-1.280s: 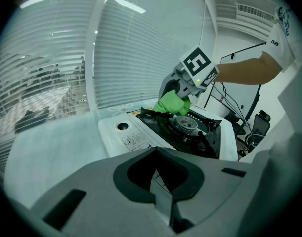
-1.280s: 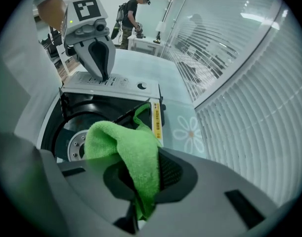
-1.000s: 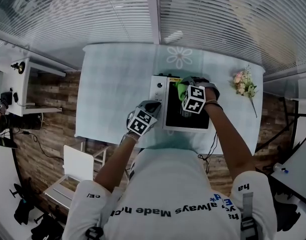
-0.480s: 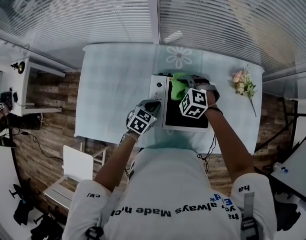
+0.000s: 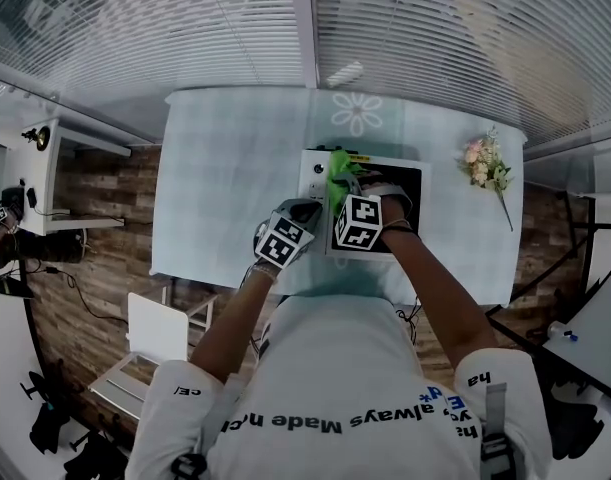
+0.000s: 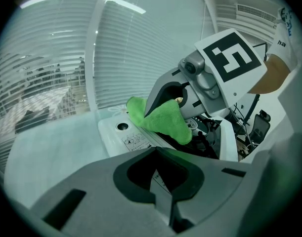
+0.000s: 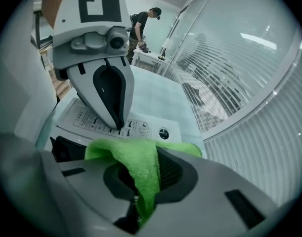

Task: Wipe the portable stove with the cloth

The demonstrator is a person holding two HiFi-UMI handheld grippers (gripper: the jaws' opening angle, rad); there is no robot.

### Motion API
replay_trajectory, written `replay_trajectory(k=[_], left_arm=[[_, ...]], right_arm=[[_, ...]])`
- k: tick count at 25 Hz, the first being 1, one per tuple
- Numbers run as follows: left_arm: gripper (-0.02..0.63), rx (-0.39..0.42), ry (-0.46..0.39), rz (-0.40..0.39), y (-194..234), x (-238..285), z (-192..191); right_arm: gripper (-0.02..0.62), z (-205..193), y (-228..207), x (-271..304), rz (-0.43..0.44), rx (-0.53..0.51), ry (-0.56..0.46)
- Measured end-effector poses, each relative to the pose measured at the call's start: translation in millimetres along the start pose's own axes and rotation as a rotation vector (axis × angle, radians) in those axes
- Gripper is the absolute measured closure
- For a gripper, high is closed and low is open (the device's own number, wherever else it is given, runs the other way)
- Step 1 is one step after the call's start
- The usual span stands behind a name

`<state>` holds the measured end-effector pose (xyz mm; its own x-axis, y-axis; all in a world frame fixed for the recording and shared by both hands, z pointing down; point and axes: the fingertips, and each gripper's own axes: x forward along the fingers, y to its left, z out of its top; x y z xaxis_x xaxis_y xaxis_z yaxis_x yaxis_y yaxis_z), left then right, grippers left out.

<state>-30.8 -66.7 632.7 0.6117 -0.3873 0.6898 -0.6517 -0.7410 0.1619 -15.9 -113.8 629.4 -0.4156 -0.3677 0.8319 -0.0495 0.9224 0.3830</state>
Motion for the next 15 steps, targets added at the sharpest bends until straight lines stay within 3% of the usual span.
replay_trajectory(k=[15], left_arm=[[0.595,0.018,0.006,-0.001,0,1,0]], right_arm=[[0.569,1,41,-18,0.09,0.13,-0.028]])
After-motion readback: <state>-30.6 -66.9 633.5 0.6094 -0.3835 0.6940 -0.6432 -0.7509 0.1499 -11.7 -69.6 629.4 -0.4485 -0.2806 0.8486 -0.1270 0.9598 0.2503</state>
